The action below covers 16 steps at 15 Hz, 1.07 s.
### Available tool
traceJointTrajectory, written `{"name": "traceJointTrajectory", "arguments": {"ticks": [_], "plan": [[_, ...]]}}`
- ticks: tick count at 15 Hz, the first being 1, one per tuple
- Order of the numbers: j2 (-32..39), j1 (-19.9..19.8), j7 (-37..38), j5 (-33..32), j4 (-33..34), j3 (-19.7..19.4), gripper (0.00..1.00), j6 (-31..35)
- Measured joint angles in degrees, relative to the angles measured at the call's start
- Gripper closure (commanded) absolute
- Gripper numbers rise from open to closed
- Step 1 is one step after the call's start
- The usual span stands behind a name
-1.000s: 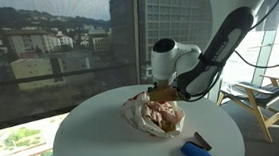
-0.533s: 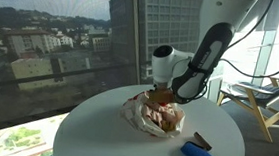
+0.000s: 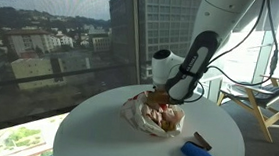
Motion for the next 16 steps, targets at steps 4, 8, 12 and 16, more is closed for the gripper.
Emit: {"name": "traceJointTrajectory", "arguments": {"ticks": [4, 8, 12, 16], "plan": [[-1.8, -0.7, -2.4, 3.7, -0.7, 0.1, 0.00, -2.7], [-5.2, -0.9, -3.1, 6.3, -2.3, 0.4, 0.00, -7.7], [-9.0, -1.9, -3.3, 6.3, -6.7, 1.9, 0.00, -10.8], [-12.3, -3.9, -6.6, 6.3, -12.8, 4.4, 0.00, -11.1]]}}
